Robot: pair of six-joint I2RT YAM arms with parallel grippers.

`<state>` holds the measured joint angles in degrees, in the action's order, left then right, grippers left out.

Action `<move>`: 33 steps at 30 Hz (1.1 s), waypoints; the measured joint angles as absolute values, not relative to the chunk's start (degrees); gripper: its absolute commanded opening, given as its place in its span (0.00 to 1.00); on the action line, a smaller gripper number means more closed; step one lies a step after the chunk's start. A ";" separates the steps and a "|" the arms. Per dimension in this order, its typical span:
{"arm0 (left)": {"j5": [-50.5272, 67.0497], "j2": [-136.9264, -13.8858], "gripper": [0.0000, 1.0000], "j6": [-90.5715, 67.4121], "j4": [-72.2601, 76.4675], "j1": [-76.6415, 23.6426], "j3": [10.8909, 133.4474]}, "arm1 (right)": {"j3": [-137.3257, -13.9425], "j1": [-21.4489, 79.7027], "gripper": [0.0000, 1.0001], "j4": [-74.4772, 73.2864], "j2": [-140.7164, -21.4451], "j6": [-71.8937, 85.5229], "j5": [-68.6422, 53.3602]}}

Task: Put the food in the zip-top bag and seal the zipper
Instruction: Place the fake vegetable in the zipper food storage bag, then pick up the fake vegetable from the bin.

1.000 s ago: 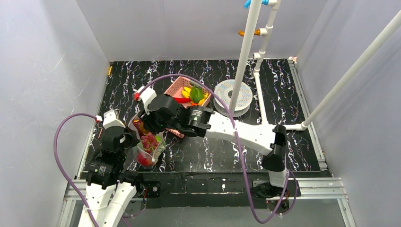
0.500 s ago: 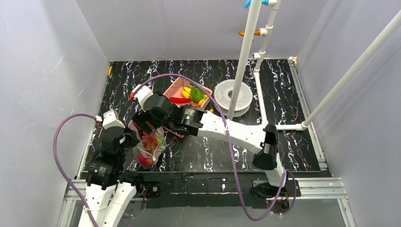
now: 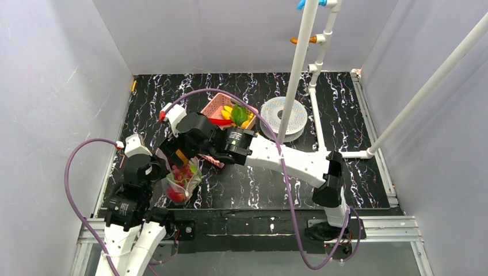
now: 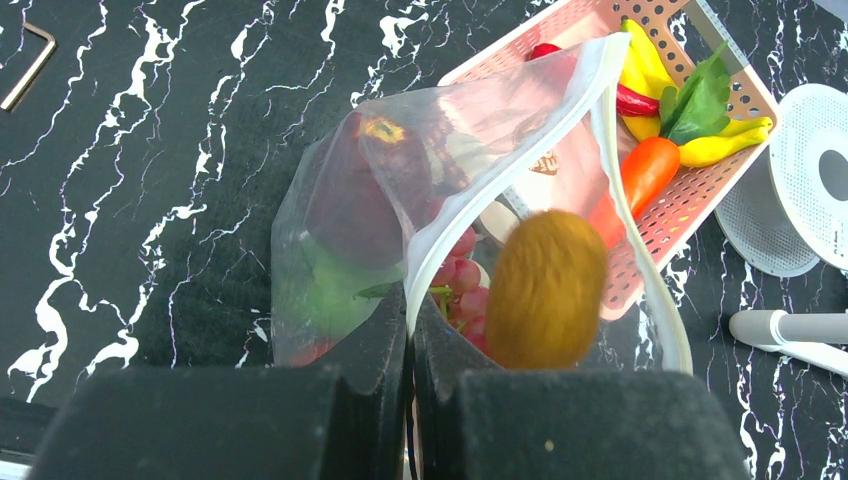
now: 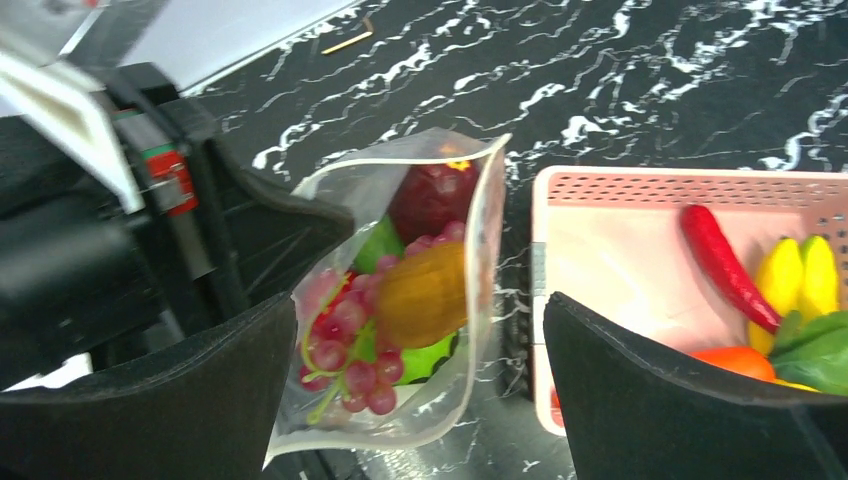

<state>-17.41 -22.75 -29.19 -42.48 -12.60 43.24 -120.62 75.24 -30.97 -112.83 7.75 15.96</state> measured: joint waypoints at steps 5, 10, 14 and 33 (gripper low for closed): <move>-17.43 -22.65 0.00 -29.19 -42.48 -12.60 43.24 | -116.92 75.17 0.98 -29.03 -109.39 9.13 12.99; -17.43 -22.65 0.00 -29.19 -42.48 -12.60 43.24 | -116.11 74.16 0.98 -27.89 -108.29 9.86 13.43; -17.43 -22.65 0.00 -29.19 -42.48 -12.60 43.24 | -113.19 71.47 0.98 -26.81 -107.70 10.46 14.77; -17.43 -22.68 0.00 -29.19 -42.48 -12.60 43.24 | -110.15 61.74 0.90 -20.85 -123.34 -18.45 39.40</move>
<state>-17.43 -22.68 -29.19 -42.48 -12.60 43.24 -110.15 61.74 -20.85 -123.34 -18.45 39.40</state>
